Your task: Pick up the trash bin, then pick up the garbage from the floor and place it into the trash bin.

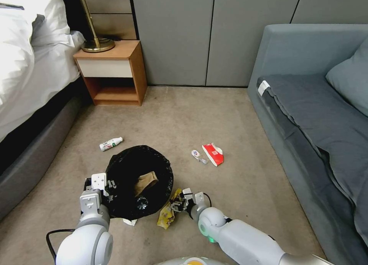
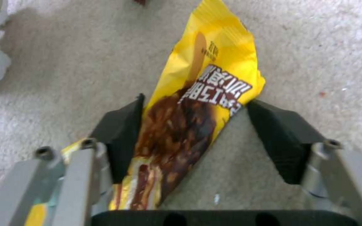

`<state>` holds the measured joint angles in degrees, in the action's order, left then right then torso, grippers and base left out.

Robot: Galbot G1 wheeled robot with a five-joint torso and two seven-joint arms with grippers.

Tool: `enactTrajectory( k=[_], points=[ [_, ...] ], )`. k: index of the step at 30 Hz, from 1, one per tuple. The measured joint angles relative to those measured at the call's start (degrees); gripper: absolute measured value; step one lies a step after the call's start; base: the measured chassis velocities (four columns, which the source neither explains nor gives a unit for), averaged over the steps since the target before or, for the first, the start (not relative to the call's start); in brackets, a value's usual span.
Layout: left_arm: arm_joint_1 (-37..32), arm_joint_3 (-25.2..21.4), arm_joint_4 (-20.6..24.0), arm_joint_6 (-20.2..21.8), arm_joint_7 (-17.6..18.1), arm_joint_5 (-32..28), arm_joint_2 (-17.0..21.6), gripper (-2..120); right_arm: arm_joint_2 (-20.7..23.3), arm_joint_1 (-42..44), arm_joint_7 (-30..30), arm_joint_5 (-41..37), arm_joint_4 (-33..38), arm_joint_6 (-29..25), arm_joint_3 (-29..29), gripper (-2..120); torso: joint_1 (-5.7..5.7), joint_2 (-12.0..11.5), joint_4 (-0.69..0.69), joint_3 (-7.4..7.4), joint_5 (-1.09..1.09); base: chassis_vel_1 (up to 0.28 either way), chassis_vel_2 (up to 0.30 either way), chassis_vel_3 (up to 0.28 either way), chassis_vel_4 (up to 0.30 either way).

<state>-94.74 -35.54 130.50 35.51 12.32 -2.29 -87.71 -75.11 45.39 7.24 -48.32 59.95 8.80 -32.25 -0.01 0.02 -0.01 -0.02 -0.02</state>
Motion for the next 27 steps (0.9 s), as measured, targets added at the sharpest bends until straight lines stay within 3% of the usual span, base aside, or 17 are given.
enactTrajectory(
  k=[5, 8, 13, 15, 19, 21, 27],
  points=[
    [-0.09, 0.12, 0.0, -0.06, 0.0, 0.11, -0.08, 1, -0.23, -0.09, -0.11, 0.06, -0.65, -0.04, 0.13, 47, 0.0, 0.0, -0.02, 0.0, -0.02, 0.0, 0.0, 0.0, 0.0],
    [-0.12, 0.05, 0.03, -0.09, 0.0, 0.12, -0.07, 1, -0.47, -0.1, -0.15, 0.52, -1.34, -0.33, 0.17, 31, 0.0, 0.0, -0.02, 0.0, -0.02, 0.0, 0.0, 0.0, 0.0],
    [-0.07, -0.04, 0.05, -0.09, 0.0, 0.12, -0.03, 1, -0.53, -0.2, -0.19, 0.93, -1.73, -0.55, 0.18, 18, 0.01, -0.01, 0.0, 0.01, -0.01, 0.0, 0.0, 0.0, 0.0],
    [-0.05, -0.04, 0.05, -0.09, 0.0, 0.12, -0.03, 1, -0.55, -0.37, -0.18, 1.23, -2.01, -0.76, 0.17, 6, 0.01, -0.02, 0.01, 0.01, 0.0, 0.0, 0.0, 0.0, 0.0],
    [-0.02, 0.01, 0.05, -0.09, 0.0, 0.11, -0.04, 1, -0.55, -0.45, -0.19, 1.45, -2.16, -0.91, 0.17, 0, 0.01, -0.02, 0.01, 0.02, 0.0, 0.0, 0.0, 0.0, 0.0],
    [0.03, 0.04, 0.05, -0.09, -0.04, 0.1, -0.04, 1, -0.65, -0.47, -0.49, 1.84, -2.2, -1.19, 0.12, 0, 0.01, -0.02, 0.05, 0.03, 0.12, 0.0, 0.0, 0.0, 0.0],
    [0.08, 0.11, 0.05, -0.09, -0.04, 0.08, 0.05, 1, -0.54, -0.5, -0.7, 2.66, -2.27, -1.67, 0.11, 0, 0.01, -0.02, 0.03, 0.03, 0.04, 0.0, 0.0, 0.0, 0.0]
  ],
)
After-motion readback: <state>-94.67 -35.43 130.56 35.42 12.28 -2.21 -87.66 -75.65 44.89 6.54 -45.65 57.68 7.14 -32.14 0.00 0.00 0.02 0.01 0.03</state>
